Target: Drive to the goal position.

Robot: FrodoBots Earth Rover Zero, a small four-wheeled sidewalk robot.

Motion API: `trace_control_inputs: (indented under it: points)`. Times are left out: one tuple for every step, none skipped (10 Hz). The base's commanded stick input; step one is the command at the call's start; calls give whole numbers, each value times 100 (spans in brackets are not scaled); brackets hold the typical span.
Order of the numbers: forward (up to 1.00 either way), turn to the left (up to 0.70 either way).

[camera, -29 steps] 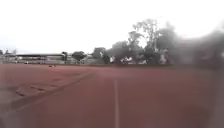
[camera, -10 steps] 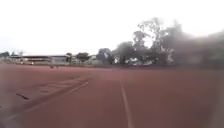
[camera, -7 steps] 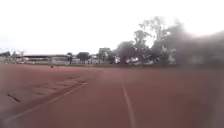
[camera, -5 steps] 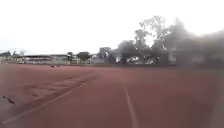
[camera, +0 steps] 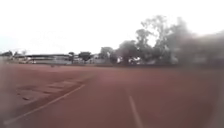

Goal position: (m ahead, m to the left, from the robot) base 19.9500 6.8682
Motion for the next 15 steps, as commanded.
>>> trace_control_inputs:
  points:
    - [70, 0]
    - [70, -1]
    - [70, -1]
    - [70, 2]
    - [70, 0]
    - [70, -35]
    - [70, -35]
    - [70, -35]
    - [70, -35]
    - [70, -28]
    - [70, -18]
    - [70, -4]
    - [70, 0]
    - [70, 0]
    - [70, 0]
